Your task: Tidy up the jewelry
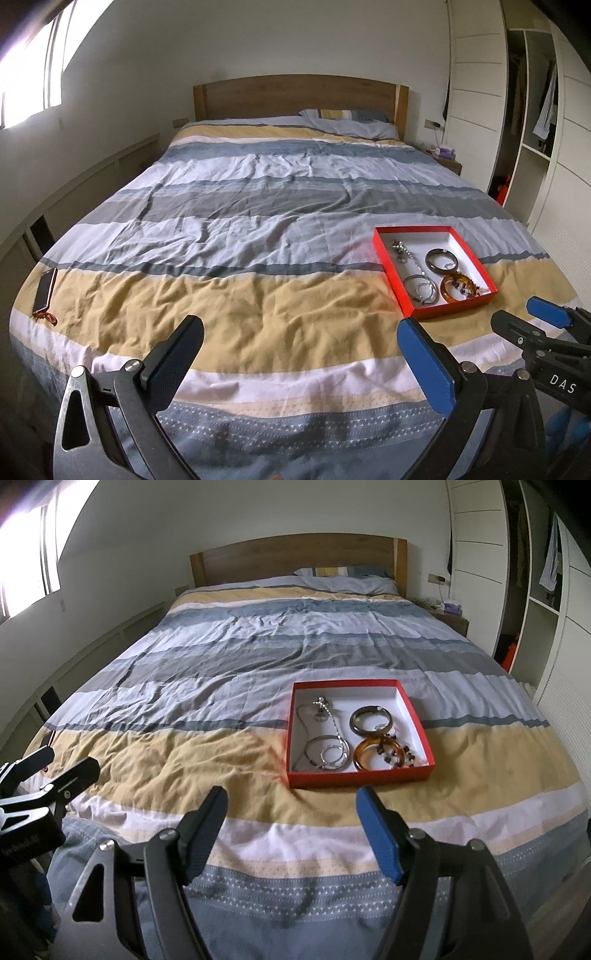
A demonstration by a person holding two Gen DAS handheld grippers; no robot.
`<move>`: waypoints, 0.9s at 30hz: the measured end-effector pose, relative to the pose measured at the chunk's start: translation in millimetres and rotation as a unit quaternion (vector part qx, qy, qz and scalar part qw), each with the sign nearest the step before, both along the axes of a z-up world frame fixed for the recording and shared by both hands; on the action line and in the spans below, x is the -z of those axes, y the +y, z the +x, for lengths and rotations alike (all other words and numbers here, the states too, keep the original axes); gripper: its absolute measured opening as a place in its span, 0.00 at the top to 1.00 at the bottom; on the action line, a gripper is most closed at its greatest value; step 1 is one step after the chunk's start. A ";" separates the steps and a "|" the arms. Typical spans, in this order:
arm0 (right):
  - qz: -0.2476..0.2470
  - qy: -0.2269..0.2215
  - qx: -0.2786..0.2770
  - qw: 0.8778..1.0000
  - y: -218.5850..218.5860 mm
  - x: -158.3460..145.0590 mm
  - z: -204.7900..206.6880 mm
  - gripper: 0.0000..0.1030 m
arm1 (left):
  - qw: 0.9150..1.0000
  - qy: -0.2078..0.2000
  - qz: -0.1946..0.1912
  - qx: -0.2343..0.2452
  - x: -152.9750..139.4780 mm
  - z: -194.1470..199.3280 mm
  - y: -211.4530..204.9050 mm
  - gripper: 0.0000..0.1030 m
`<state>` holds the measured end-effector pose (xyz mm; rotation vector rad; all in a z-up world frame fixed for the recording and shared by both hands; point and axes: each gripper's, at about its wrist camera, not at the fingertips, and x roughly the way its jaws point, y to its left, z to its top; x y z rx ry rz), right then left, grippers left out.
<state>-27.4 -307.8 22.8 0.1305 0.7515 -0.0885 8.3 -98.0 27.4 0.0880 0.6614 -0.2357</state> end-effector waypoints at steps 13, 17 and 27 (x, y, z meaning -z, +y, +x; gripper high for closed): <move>-0.031 -0.031 0.010 0.999 1.5 -15.2 -40.6 0.31 | 1.000 0.004 0.005 0.010 11.6 -13.6 0.6 0.01; -0.027 -0.034 0.021 0.999 -3.8 -15.5 -45.6 0.31 | 1.000 0.004 0.018 0.019 13.1 -17.3 -6.1 0.01; -0.022 -0.031 0.012 0.999 2.7 -9.4 -37.3 0.31 | 1.000 0.016 0.021 0.014 20.4 -15.1 0.0 0.01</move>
